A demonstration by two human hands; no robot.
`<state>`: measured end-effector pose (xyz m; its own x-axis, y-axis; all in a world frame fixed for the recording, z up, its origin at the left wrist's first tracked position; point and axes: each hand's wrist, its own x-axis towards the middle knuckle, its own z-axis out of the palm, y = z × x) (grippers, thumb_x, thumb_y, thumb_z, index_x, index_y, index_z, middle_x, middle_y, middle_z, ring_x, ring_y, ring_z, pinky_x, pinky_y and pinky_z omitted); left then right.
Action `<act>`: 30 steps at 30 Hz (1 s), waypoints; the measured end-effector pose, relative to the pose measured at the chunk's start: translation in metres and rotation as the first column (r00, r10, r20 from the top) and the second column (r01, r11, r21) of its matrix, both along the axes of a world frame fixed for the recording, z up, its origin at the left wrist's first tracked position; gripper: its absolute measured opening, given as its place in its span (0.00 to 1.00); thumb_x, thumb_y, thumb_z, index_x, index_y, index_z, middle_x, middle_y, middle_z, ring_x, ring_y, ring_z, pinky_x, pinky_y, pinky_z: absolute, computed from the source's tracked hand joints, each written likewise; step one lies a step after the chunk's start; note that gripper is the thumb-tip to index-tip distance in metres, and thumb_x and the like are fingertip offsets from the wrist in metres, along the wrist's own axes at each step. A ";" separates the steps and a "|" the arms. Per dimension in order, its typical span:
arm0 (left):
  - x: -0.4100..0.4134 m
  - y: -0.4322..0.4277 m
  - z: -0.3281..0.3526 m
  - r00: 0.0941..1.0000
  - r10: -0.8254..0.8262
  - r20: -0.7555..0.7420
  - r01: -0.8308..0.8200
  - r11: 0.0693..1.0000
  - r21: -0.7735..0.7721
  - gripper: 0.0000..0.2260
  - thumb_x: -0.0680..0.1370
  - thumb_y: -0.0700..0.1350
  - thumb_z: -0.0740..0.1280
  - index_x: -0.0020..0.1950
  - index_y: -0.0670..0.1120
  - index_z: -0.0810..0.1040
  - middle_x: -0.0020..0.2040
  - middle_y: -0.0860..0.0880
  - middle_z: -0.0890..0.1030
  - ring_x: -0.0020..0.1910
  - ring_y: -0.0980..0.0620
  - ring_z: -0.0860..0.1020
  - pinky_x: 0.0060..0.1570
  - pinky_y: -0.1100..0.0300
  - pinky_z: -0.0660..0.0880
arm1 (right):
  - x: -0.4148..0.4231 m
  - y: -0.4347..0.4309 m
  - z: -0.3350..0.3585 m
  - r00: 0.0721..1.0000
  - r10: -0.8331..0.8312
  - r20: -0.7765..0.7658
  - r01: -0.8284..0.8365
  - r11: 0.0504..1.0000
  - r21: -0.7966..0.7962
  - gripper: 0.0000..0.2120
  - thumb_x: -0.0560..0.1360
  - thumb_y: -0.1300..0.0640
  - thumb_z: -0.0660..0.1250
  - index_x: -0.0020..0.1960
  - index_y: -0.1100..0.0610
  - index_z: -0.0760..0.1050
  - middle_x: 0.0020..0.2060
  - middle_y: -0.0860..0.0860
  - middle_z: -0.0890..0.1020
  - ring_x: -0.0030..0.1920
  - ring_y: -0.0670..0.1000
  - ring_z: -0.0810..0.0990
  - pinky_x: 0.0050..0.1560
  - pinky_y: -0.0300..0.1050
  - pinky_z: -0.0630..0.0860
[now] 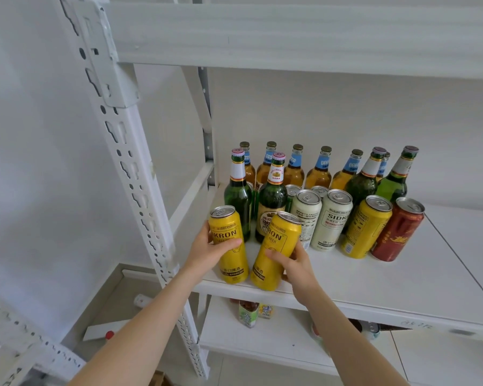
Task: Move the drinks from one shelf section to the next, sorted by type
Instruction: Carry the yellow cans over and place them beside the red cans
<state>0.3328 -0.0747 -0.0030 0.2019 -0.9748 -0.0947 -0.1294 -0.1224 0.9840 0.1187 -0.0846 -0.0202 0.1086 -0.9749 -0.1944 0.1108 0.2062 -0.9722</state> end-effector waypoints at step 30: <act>-0.061 0.120 0.015 0.990 -0.098 -0.098 0.104 0.993 0.054 0.21 0.70 0.57 0.76 0.58 0.58 0.73 0.54 0.53 0.80 0.51 0.52 0.80 0.47 0.53 0.78 | -0.063 0.154 0.028 0.957 -0.280 0.070 0.269 0.954 0.135 0.21 0.70 0.52 0.75 0.60 0.49 0.74 0.52 0.52 0.82 0.51 0.55 0.82 0.33 0.45 0.80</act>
